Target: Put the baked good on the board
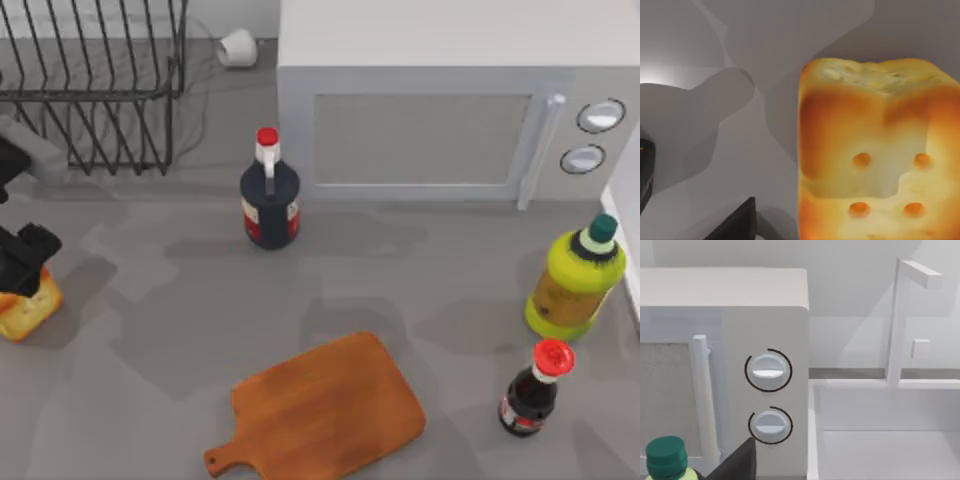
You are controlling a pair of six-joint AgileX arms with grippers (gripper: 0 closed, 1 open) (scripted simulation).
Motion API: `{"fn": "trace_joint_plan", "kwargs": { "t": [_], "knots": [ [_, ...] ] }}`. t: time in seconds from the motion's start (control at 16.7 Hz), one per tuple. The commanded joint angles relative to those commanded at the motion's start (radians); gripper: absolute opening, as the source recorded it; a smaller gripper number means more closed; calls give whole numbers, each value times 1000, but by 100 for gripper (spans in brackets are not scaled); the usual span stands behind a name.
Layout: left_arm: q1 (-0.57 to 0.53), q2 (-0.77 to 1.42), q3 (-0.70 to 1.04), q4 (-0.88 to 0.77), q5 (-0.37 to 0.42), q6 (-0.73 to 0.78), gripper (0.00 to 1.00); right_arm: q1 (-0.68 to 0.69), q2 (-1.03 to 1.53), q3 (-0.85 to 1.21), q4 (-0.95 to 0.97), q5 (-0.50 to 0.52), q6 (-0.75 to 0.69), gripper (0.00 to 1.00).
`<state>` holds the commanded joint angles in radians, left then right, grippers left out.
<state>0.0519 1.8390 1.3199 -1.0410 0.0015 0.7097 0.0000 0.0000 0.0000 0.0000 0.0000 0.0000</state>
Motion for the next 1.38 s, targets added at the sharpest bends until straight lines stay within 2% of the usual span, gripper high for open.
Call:
{"fn": "trace_joint_plan", "kwargs": {
  "t": [0.48, 0.84, 1.14, 1.38],
  "knots": [
    [-2, 25, 2, 8, 0, 6, 100, 0, 0, 0, 0, 0, 0, 100],
    [2, 110, -118, 225, 0, 10, 100, 0, 0, 0, 0, 0, 0, 100],
    [3, 124, -138, 252, 0, 11, 100, 0, 0, 0, 0, 0, 0, 100],
    [3, 124, -138, 252, 0, 11, 70, 0, 0, 0, 0, 0, 0, 100]
  ]
}}
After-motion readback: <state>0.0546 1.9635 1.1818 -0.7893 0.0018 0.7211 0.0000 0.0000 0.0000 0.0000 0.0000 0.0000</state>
